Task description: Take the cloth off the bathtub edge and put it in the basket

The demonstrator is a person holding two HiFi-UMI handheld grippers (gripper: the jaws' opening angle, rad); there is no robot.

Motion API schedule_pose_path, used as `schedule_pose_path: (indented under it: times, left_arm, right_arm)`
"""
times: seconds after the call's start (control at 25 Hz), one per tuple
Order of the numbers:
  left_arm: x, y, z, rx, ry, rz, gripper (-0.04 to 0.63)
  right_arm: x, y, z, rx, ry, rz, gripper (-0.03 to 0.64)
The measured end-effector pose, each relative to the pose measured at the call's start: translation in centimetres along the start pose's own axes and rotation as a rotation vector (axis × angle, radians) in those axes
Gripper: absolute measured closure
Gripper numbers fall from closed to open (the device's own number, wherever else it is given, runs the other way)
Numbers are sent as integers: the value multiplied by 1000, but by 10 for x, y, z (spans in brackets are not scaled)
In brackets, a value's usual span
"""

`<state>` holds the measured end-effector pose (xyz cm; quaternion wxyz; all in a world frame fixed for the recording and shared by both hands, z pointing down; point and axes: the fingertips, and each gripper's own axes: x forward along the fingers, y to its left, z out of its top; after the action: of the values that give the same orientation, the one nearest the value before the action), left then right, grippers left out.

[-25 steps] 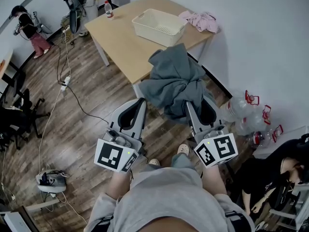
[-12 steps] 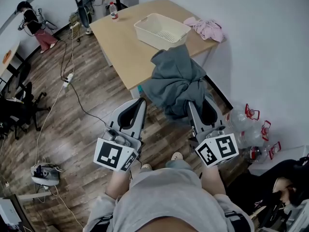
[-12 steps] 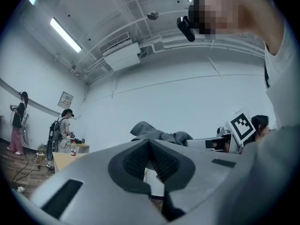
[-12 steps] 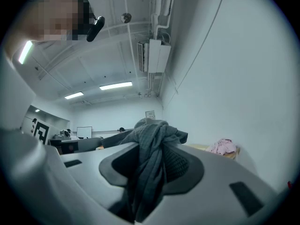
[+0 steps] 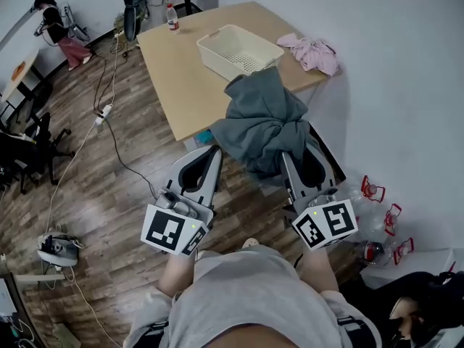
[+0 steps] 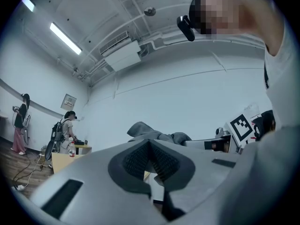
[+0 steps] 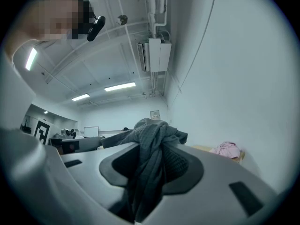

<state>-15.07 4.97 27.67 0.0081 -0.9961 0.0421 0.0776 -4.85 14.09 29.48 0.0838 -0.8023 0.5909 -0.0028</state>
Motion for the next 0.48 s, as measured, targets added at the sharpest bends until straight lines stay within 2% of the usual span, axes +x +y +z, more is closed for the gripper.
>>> schedule_pose_path:
  times: [0.48]
  left_arm:
    - [45, -11, -14, 3, 28, 38, 599]
  right_arm:
    - [11, -47, -4, 31, 8, 45, 474]
